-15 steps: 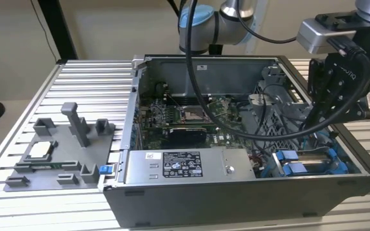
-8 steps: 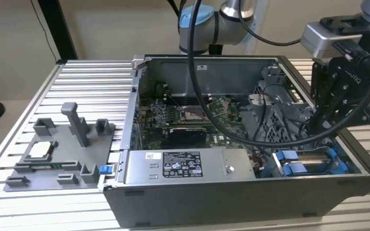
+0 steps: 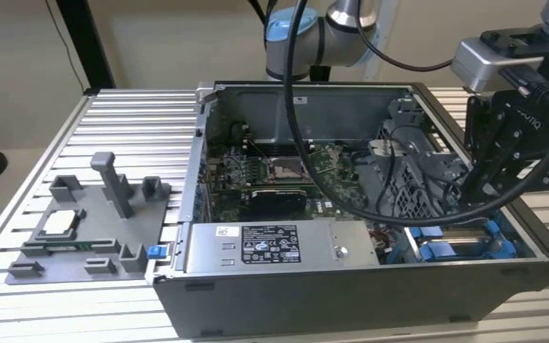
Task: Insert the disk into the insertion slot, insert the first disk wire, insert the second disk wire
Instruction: 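Insert the first disk wire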
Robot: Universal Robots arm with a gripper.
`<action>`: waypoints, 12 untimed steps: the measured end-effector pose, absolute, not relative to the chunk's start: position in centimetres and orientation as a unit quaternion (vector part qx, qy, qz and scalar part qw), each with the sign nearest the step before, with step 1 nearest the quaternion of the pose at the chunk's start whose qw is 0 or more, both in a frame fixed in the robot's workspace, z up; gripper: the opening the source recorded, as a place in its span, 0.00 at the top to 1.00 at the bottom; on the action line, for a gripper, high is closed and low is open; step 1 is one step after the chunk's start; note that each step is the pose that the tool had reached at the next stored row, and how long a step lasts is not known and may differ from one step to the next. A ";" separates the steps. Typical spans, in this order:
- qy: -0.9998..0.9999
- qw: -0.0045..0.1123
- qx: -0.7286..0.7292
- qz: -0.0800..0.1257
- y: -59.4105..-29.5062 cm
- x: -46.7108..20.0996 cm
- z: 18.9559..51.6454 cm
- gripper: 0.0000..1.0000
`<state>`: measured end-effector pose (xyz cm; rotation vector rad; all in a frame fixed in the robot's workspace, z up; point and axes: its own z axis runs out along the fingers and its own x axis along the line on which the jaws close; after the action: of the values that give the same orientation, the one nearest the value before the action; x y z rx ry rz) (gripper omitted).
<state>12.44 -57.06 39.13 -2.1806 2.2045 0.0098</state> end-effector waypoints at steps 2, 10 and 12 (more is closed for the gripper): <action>0.711 0.020 -0.703 0.003 -57.1 12.5 39.1 1.00; 0.711 0.020 -0.703 0.003 -57.4 13.0 38.7 1.00; 0.711 0.020 -0.703 0.003 -57.4 13.4 38.5 1.00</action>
<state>13.36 -57.36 38.46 -2.1807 2.2045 0.0098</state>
